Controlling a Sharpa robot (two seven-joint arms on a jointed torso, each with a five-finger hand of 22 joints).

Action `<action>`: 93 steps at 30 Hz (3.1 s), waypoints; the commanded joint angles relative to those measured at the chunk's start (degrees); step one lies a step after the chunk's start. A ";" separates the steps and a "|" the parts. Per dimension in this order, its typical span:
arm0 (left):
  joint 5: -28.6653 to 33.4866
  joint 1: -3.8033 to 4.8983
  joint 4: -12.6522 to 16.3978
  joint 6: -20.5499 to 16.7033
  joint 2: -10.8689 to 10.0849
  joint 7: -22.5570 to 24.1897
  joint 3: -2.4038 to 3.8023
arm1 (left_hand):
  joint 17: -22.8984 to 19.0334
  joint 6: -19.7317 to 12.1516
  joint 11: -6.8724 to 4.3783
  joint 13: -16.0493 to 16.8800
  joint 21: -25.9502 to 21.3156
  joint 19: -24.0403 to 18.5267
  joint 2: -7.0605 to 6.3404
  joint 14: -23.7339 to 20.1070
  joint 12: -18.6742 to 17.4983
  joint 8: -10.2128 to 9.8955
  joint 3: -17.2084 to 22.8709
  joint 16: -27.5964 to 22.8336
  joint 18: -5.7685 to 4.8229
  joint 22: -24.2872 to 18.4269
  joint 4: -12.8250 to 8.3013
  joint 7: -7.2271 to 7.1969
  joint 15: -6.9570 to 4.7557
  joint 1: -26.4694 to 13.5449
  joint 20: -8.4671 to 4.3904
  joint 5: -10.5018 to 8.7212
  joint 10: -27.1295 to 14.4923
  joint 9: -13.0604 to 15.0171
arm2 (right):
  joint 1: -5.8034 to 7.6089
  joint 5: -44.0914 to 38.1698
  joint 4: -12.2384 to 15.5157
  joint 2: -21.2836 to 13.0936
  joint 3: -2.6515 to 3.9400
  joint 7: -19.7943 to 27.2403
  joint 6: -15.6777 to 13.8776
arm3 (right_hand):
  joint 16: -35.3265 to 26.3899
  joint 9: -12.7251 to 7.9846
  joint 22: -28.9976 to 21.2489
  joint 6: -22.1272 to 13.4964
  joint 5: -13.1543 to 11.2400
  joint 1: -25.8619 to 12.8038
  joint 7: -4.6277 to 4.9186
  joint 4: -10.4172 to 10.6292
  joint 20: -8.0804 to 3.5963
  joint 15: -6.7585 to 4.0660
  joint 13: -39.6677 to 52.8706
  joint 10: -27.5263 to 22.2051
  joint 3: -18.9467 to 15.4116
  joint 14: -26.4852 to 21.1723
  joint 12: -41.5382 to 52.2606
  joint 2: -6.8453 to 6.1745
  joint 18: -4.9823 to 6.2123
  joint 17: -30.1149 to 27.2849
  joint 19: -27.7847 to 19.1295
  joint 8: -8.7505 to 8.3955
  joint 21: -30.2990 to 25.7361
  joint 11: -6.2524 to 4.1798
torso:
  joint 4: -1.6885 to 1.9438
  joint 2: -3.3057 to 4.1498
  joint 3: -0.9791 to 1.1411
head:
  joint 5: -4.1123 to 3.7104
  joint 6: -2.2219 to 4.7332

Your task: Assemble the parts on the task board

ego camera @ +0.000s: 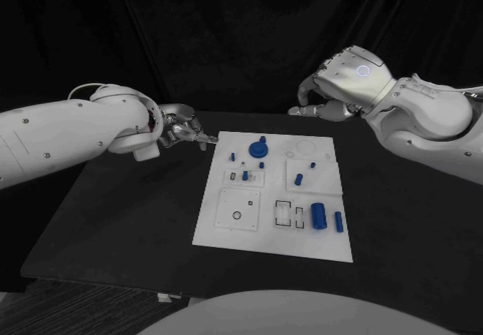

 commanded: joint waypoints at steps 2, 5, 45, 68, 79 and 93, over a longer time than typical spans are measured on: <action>-2.61 1.94 -3.37 17.68 3.17 -13.19 0.08 | 15.93 2.49 -1.17 15.37 -0.11 0.55 0.28 7.05 1.24 1.27 -1.96 1.02 0.25 12.10 0.17 -0.53 -1.10 -2.26 -0.62 -1.77 6.17 2.42 | -2.10 12.48 0.24 0.16 0.01 -2.55 -0.38 | 0.97 2.30 15.19 -1.59 1.64 1.04 0.11 -0.17 -0.37 -0.48 15.12 6.07 1.54 6.11 0.95 0.32 -1.75 15.70 5.67 1.43 0.19 -0.45 | -1.30 -0.39 0.64 | -1.19 -0.01; -2.73 2.58 -6.12 20.87 5.69 -15.37 0.08 | 15.93 3.35 -1.45 15.37 0.07 0.69 0.24 7.05 1.24 1.42 -2.09 1.02 0.21 12.16 0.02 -0.83 -1.34 -2.46 -0.85 -2.03 6.17 3.22 | -3.55 14.18 0.14 0.30 0.01 -1.75 -1.21 | 0.97 4.24 15.14 -1.60 2.37 1.80 0.06 -0.08 -0.52 -0.58 15.12 6.07 1.83 6.11 0.95 0.23 -1.71 15.70 5.60 2.57 0.08 -0.44 | -1.68 -0.55 1.03 | -1.44 -0.01; -9.79 -0.66 -21.85 11.49 19.83 -13.67 0.08 | 15.93 5.19 -3.72 15.37 0.20 1.58 -2.37 7.05 1.24 4.45 1.19 1.02 0.05 12.33 -1.32 -3.23 -3.48 1.26 -3.05 0.37 6.17 20.59 | -9.16 16.19 1.25 -1.37 0.00 0.26 -1.05 | 0.85 11.66 14.81 -4.42 5.26 4.00 -0.16 -0.14 -0.96 -1.05 15.12 6.07 2.92 6.05 0.95 -0.29 -1.46 15.41 5.10 5.69 -0.79 -0.71 | -7.07 -0.60 4.55 | 6.35 -0.01; -9.91 -4.31 -25.42 10.02 20.45 -12.50 0.08 | 15.93 4.04 -3.62 15.37 0.50 1.76 -2.61 7.05 1.24 4.33 1.86 1.02 -0.03 12.44 -1.13 -3.11 -3.41 1.17 -2.99 1.19 6.17 23.81 | -10.13 16.19 0.93 -0.82 0.00 0.64 -0.33 | 0.84 12.15 14.79 -4.92 6.83 4.71 -0.13 -0.16 -1.01 -1.08 15.12 6.07 3.53 6.04 0.95 -0.17 -1.45 15.37 5.07 5.26 -0.85 -0.69 | -6.70 -0.60 3.75 | 6.73 -0.01; -9.91 -4.86 -25.67 9.33 20.27 -11.96 0.08 | 15.93 4.39 -3.68 15.37 0.55 1.79 -2.71 7.05 1.24 4.47 1.94 1.02 -0.04 12.46 -1.06 -3.21 -3.42 1.07 -3.00 1.29 6.17 24.41 | -10.28 16.19 0.77 -0.58 0.00 0.54 0.08 | 0.82 12.18 14.77 -4.88 6.97 4.74 -0.12 -0.15 -1.01 -1.08 15.12 6.07 3.58 6.03 0.95 -0.16 -1.44 15.31 5.04 5.24 -0.90 -0.67 | -6.66 -0.57 3.62 | 6.95 -0.01; -9.91 -5.04 -25.41 9.74 20.16 -10.48 0.08 | 15.93 3.90 -3.65 15.37 0.44 1.77 -2.65 7.05 1.24 3.76 2.17 1.02 -0.02 12.43 -0.95 -3.11 -3.43 1.00 -3.00 1.59 6.17 24.68 | -10.45 16.19 0.53 -0.28 0.00 0.35 0.51 | 0.81 12.20 14.76 -4.88 7.08 4.78 -0.12 -0.15 -1.01 -1.07 15.12 6.07 3.63 6.02 0.95 -0.13 -1.42 15.29 5.02 5.21 -0.95 -0.65 | -6.62 -0.77 3.63 | 6.70 -0.01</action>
